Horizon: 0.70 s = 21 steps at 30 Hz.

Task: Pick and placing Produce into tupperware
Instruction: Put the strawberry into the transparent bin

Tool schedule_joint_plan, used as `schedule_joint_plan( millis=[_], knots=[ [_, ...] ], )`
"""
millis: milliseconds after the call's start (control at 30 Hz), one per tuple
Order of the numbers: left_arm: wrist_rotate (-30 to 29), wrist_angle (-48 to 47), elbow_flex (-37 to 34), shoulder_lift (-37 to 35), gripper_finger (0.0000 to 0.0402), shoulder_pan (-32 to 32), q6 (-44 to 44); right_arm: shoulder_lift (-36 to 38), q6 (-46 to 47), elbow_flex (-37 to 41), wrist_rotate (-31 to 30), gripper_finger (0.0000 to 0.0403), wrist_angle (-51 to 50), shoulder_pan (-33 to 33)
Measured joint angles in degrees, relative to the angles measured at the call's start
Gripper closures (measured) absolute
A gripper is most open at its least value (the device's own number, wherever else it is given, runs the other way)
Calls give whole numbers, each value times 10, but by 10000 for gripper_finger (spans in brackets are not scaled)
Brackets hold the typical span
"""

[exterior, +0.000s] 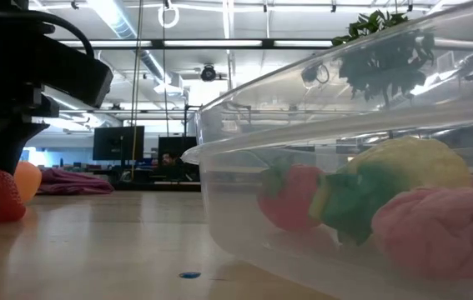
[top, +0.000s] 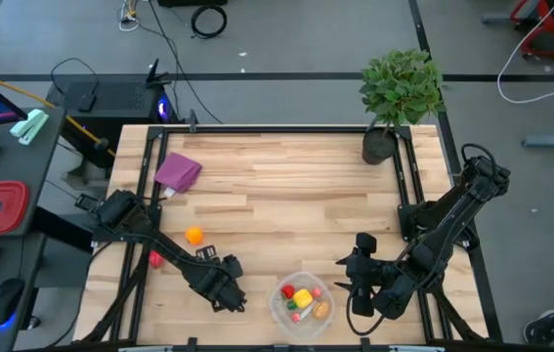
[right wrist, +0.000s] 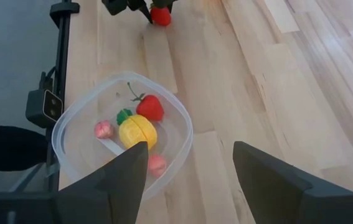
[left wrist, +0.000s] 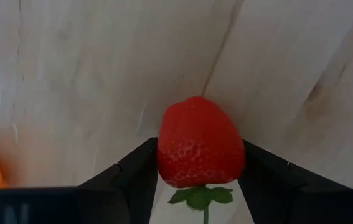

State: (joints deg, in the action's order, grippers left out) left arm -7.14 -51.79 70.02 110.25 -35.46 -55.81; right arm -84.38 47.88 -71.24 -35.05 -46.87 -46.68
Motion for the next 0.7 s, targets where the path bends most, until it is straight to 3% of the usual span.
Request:
schedule_joint_plan(
  millis=[100, 700],
  knots=[
    [0, 0, 0, 0, 216, 0, 1, 0, 0, 0, 0, 157, 0, 0],
    [-31, 13, -3, -20, 217, 6, 25, 0, -4, 0, 0, 157, 0, 0]
  ],
)
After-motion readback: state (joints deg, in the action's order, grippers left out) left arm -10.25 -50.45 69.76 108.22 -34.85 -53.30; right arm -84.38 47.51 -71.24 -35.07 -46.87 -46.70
